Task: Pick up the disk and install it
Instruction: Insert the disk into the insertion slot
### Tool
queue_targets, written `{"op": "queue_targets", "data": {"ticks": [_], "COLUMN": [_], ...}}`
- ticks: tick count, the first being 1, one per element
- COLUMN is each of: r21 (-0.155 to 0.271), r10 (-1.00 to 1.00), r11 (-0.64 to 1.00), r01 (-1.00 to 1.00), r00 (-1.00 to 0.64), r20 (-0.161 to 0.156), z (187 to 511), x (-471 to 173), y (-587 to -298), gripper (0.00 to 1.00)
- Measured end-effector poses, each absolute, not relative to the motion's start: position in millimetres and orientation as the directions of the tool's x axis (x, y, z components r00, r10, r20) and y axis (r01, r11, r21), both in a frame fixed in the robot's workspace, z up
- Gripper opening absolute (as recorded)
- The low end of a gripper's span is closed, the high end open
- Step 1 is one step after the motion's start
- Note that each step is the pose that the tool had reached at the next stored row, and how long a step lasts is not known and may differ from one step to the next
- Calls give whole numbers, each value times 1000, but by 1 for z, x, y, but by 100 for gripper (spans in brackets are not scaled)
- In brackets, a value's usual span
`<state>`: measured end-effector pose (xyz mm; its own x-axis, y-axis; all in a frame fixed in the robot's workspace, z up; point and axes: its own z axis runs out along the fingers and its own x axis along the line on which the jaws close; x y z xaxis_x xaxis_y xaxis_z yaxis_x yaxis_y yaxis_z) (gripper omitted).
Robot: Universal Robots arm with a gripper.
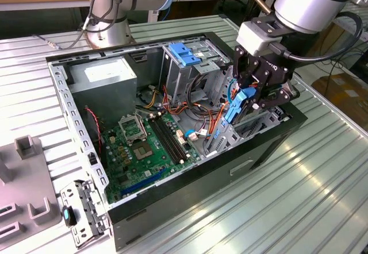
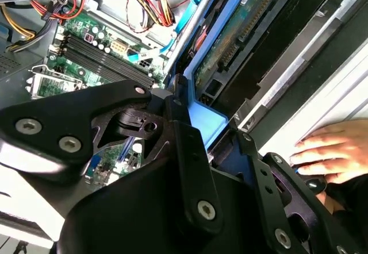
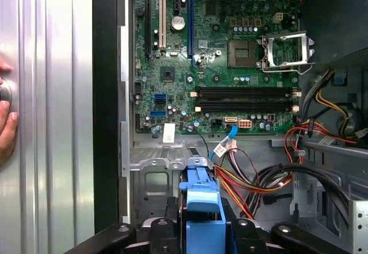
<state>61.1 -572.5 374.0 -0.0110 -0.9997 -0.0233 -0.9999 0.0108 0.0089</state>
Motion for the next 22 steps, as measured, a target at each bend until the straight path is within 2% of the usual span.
{"op": "queue_targets", "data": {"ticks": [6, 7, 8, 12, 13, 14, 16, 19, 20, 21, 22], "r21": [9, 9, 9, 9, 9, 9, 9, 9, 9, 9, 9], "r10": [-1000, -1000, -1000, -1000, -1000, -1000, -1000, -1000, -1000, -1000, -1000], "r11": [11, 11, 11, 11, 11, 11, 11, 11, 11, 11, 11], "r01": [-1000, -1000, -1000, -1000, -1000, -1000, -1000, -1000, -1000, -1000, -1000], "r00": [-11, -11, -11, -11, -11, -11, -11, -11, -11, -11, -11], "r20": [-24, -24, -24, -23, -23, -23, -23, -23, -23, -23, -23], "z": [374, 374, 374, 368, 366, 365, 362, 359, 359, 359, 359], "x": [61, 61, 61, 61, 61, 62, 65, 73, 74, 74, 74], "y": [-573, -573, -573, -573, -573, -573, -573, -573, -573, -573, -573], "gripper": [37, 38, 44, 44, 43, 36, 36, 18, 18, 12, 11]}}
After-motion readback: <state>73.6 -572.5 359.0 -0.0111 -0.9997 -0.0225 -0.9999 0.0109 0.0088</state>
